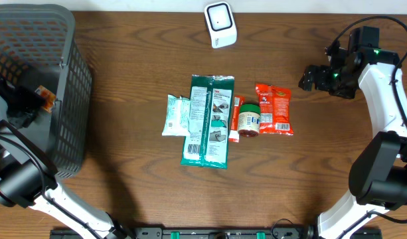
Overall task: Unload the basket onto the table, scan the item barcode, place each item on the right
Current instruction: 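Reach the left gripper into the basket and grasp the Kleenex tissue pack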
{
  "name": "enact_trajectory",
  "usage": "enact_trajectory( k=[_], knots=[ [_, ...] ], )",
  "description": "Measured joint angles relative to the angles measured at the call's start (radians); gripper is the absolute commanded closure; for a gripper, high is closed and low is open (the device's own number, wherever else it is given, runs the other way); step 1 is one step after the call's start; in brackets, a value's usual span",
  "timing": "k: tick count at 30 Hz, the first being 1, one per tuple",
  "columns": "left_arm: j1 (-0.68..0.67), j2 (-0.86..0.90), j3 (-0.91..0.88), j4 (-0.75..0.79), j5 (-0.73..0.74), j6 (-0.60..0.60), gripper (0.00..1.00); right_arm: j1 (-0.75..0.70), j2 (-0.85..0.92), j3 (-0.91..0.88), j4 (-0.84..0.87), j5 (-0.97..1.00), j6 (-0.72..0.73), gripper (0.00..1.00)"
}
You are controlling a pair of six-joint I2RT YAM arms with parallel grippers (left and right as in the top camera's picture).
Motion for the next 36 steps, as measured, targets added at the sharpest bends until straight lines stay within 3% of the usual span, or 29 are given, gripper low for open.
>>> enact_trajectory(
  k=[8,19,33,36],
  knots=[
    [0.000,0.000,-0.012,0.029,0.029,0.000,0.48,0.000,0.000,0.000,0.000,0.000,0.000,0.01],
    [0.016,-0.032,-0.013,0.080,0.190,-0.083,0.43,0.000,0.000,0.000,0.000,0.000,0.000,0.01],
    [-0.001,-0.051,-0.079,0.130,0.097,-0.104,0.44,0.000,0.000,0.000,0.000,0.000,0.000,0.01],
    [-0.016,-0.046,-0.080,0.144,0.095,-0.103,0.51,0.000,0.000,0.000,0.000,0.000,0.000,0.01]
  ],
)
